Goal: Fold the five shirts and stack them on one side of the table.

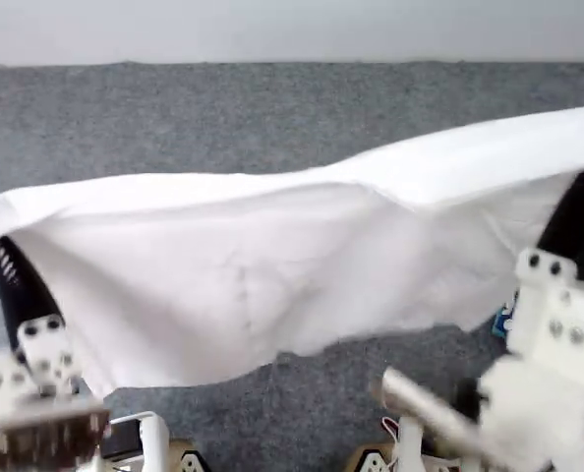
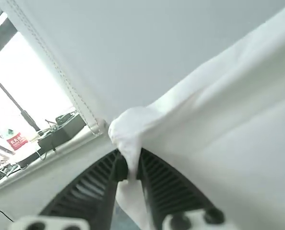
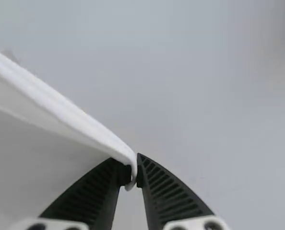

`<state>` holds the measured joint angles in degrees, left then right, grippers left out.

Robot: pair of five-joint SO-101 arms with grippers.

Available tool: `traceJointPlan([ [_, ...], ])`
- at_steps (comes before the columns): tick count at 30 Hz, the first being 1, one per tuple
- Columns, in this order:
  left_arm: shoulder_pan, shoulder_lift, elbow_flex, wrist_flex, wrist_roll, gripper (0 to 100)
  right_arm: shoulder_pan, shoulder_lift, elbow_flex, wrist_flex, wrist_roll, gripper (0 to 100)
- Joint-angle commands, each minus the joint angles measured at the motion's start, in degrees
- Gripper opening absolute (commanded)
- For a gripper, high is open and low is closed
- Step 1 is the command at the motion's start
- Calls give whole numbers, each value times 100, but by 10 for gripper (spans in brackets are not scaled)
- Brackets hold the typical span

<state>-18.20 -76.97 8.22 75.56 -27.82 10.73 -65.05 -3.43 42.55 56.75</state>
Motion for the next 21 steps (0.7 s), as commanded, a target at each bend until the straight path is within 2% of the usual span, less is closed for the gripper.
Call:
traceJointPlan([
  [1, -70, -316, -180, -123, -308, 13, 110, 48, -721, 479, 53, 10],
  [10, -35, -396, 365, 79, -422, 13, 31, 330, -501, 1156, 62, 10],
  [16, -26, -237, 1508, 70, -923, 13, -655, 919, 123, 1200, 62, 10],
  [18, -26, -141, 2097, -220, -1011, 13, -927, 1182, 431, 1165, 62, 10],
  [21, -35, 9, 3002, -1125, -1011, 13, -1226, 1631, 809, 1147, 62, 10],
])
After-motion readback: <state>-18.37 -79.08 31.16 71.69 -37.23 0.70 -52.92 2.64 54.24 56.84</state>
